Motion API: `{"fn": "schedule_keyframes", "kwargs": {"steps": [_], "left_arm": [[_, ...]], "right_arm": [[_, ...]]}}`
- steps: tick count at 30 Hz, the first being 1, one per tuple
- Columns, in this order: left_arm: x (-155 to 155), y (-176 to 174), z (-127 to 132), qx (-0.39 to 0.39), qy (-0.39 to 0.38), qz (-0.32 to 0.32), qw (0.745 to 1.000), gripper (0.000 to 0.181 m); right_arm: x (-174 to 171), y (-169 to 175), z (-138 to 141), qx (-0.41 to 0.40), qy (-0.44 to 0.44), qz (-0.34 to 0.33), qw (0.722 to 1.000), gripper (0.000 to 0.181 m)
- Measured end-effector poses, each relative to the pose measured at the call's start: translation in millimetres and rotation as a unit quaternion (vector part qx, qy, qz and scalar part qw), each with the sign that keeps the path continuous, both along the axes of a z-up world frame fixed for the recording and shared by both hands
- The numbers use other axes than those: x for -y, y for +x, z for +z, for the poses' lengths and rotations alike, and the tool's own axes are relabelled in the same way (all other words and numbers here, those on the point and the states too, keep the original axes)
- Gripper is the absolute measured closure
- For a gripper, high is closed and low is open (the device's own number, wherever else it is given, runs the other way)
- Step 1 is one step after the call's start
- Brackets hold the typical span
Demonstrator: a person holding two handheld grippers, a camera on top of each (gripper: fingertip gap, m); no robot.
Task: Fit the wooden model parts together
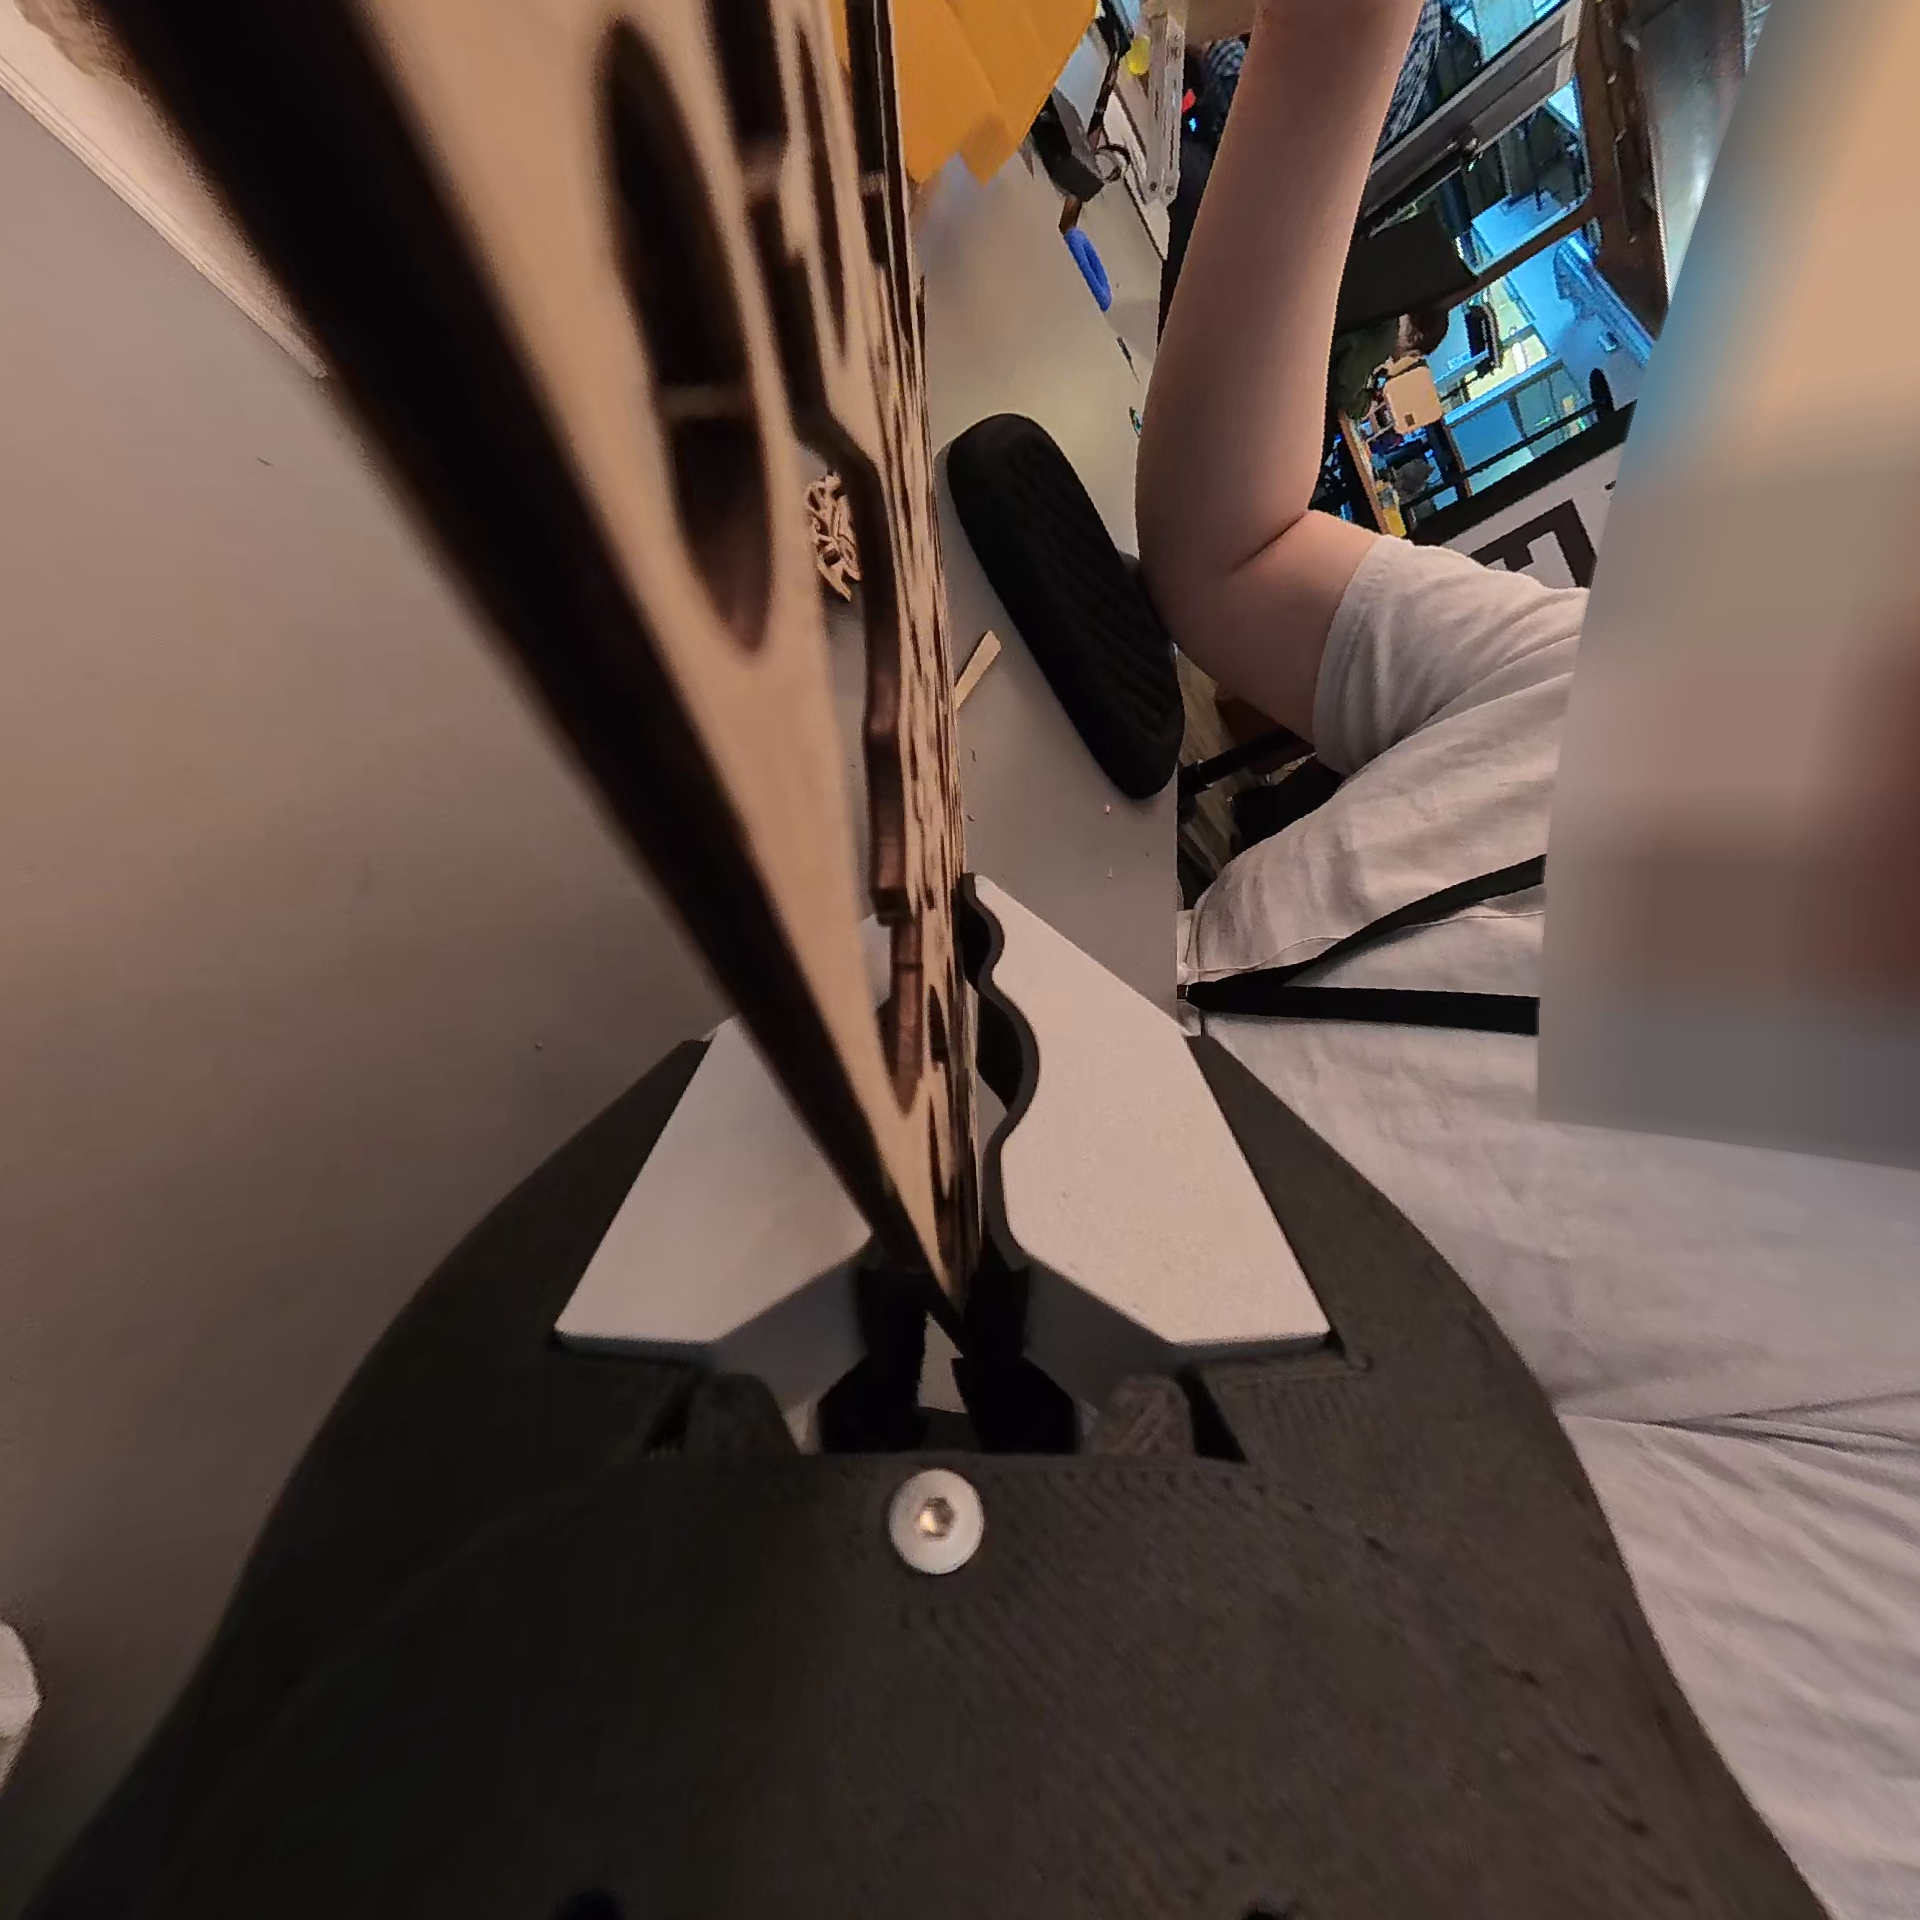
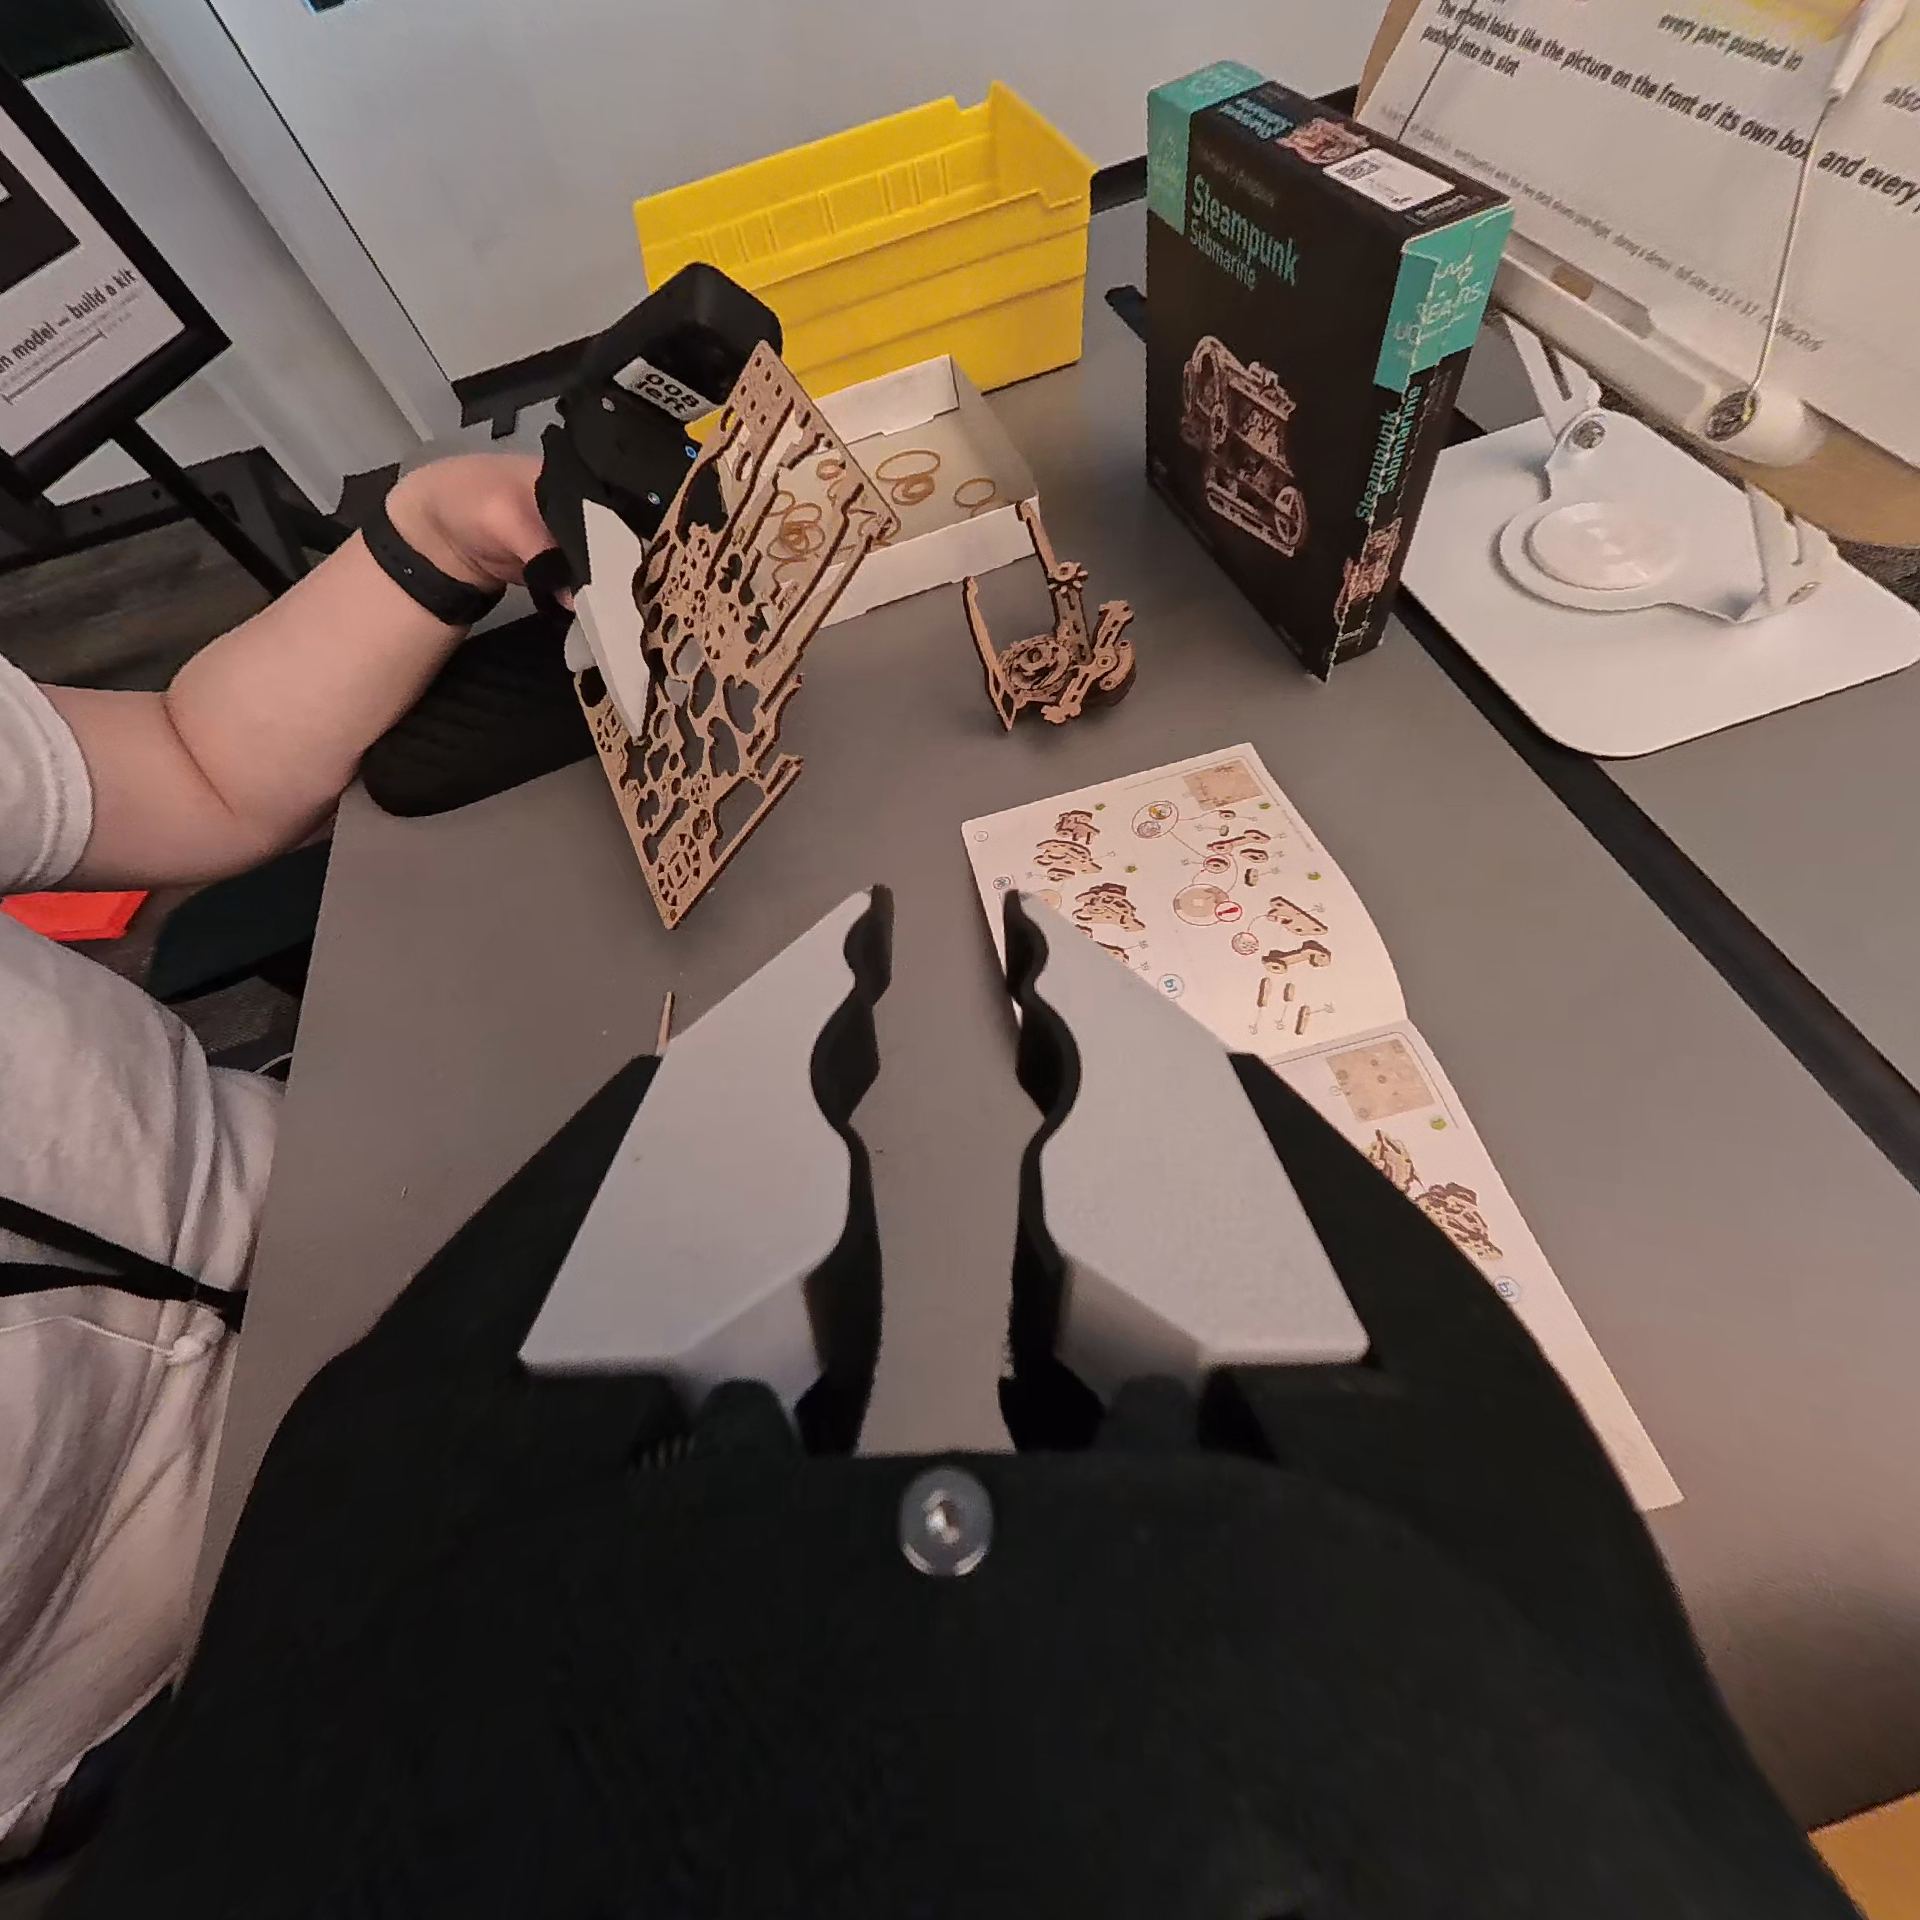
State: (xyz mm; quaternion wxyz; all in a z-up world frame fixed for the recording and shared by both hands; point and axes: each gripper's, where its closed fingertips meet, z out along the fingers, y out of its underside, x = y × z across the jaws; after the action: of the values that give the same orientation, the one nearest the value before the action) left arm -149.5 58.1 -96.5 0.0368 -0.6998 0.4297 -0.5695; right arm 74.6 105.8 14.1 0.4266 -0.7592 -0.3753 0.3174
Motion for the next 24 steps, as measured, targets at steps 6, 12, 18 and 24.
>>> {"fn": "schedule_keyframes", "kwargs": {"steps": [6, 12, 18, 24], "left_arm": [[-0.5, 0.0, 2.8, 0.007, -0.001, 0.002, 1.0, 0.18], [1.2, 0.2, 1.3, 0.003, -0.001, -0.002, 1.0, 0.18], [2.4, 0.5, 1.1, 0.002, 0.002, -0.005, 1.0, 0.18], [3.5, 1.5, 0.8, 0.003, 0.0, -0.008, 1.0, 0.18]], "right_arm": [[-0.1, -0.3, -4.7, 0.019, 0.003, 0.0, 1.0, 0.163], [-1.0, 0.8, -5.1, 0.022, 0.006, -0.002, 1.0, 0.163], [-3.0, 3.5, -5.4, 0.021, 0.007, -0.007, 1.0, 0.163], [-3.1, -3.0, -9.8, 0.019, 0.002, 0.002, 1.0, 0.163]]}}
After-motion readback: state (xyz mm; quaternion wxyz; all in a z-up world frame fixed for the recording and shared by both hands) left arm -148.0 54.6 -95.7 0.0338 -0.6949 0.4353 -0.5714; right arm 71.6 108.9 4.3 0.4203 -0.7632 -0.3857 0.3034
